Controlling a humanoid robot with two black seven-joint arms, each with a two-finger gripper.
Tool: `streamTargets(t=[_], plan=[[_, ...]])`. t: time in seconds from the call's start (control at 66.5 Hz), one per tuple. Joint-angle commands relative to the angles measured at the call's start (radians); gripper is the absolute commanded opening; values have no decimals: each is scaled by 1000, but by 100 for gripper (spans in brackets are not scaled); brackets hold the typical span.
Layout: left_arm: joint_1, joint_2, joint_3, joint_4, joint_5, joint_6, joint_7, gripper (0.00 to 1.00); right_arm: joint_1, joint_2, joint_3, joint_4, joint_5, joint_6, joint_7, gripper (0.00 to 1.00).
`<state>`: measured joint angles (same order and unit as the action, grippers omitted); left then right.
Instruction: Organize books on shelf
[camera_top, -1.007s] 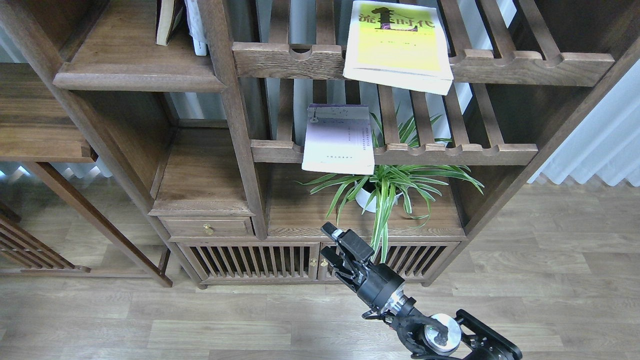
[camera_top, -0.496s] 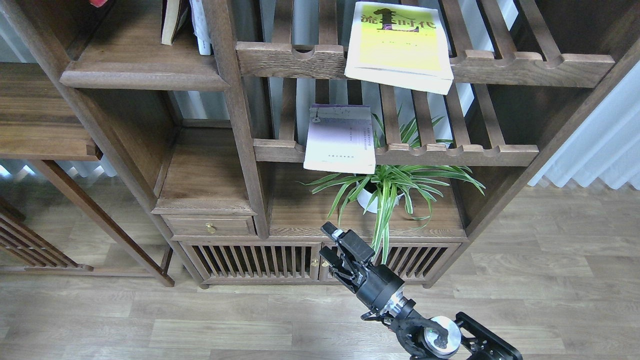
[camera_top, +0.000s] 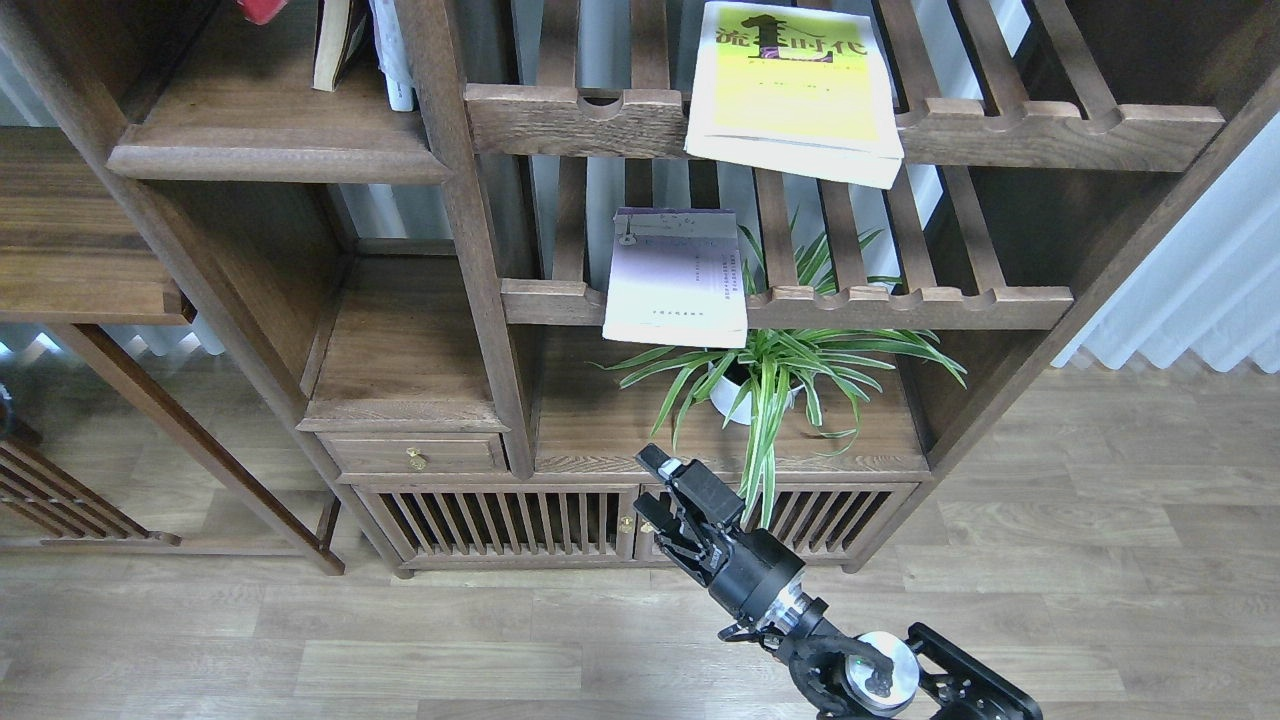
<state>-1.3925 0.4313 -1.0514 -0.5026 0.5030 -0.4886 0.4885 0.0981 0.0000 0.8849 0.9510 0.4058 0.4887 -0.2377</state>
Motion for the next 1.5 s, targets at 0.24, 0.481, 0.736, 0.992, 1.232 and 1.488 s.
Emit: streamTargets(t=[0.24,0.481,0.736,0.992,1.232,1.488], plan=[[16,-11,7,12,12,0,0,6,-6,0,3,14,1,0,0,98],[32,-37,-22,12,-37,0,0,60,-5,0,6,57,2,0,0,98],[36,-36,-27,9,-100,0,0,81,-5,0,6,89,2,0,0,98],[84,-11,-71,-99,-239,0,0,99,-1,0,66,101,13,0,0,98],[268,130,-170,-362,-434,0,0,100,5,-6,190,259,34,0,-2,98],[685,193,-395,-832,-661,114,0,100,22,0,195,384,31,-96,0,98]])
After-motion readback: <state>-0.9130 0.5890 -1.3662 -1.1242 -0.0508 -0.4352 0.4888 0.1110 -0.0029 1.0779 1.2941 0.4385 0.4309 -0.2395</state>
